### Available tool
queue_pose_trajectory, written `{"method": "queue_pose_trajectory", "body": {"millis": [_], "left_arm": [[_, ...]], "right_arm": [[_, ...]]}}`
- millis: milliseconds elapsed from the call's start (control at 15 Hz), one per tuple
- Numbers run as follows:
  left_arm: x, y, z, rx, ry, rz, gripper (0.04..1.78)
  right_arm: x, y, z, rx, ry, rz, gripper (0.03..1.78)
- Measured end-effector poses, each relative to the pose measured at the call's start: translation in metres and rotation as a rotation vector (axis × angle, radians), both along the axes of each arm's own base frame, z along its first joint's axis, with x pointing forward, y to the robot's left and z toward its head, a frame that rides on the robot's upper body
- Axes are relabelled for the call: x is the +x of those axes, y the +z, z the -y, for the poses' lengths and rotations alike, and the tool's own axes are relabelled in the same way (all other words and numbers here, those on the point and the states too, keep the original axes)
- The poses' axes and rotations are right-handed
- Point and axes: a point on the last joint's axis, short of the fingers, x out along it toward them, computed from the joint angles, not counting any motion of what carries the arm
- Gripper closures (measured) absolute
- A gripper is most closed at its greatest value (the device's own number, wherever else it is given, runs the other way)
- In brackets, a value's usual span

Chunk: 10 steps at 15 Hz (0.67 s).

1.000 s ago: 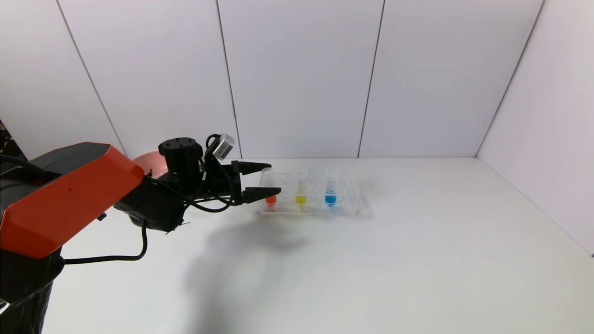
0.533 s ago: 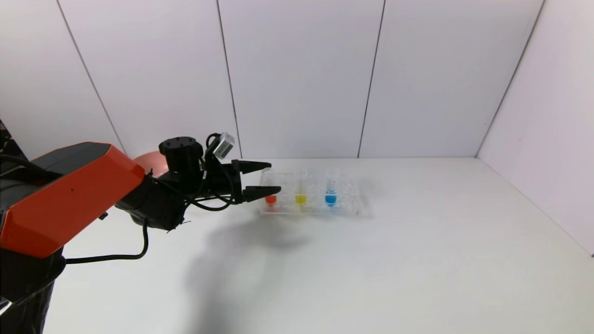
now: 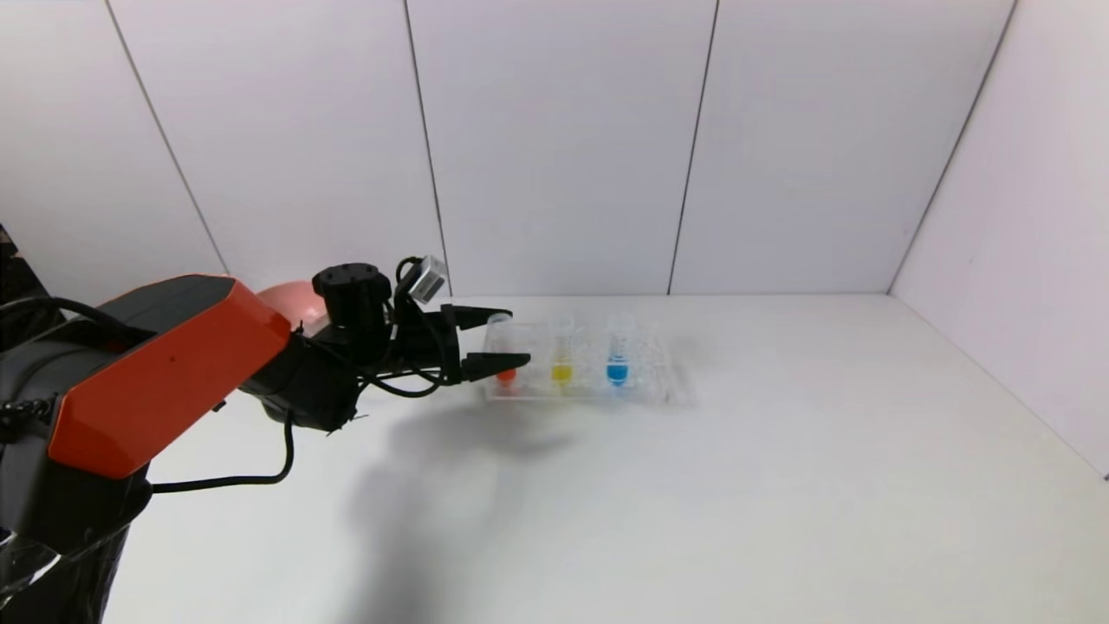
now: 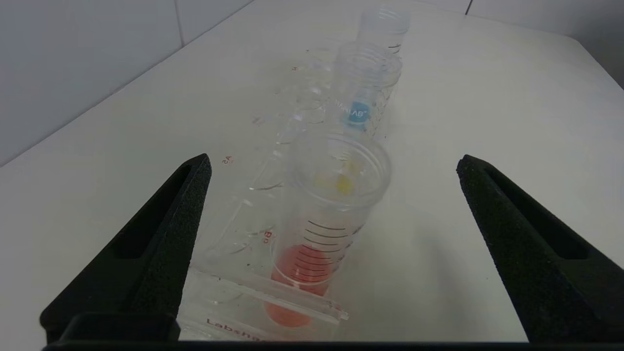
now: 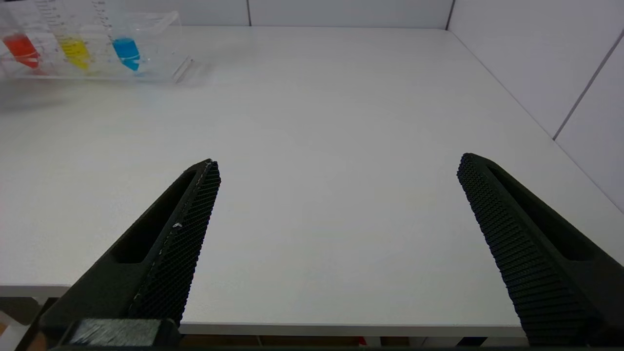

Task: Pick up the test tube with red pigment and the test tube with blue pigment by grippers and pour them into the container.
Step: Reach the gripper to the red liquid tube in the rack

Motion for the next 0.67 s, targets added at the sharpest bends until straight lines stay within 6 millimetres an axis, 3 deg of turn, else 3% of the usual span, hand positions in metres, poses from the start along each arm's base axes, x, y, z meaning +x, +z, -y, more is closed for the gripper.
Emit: {"method": "queue_pose_trajectory", "body": {"millis": [667], "left_arm": [[0.0058,-0.0089,0.0013,0.002,-0.001,-0.010,0.06]], "right_arm": [[0.0000,0.0000,0.0000,0.000,0.000,0.000,0.04]]}}
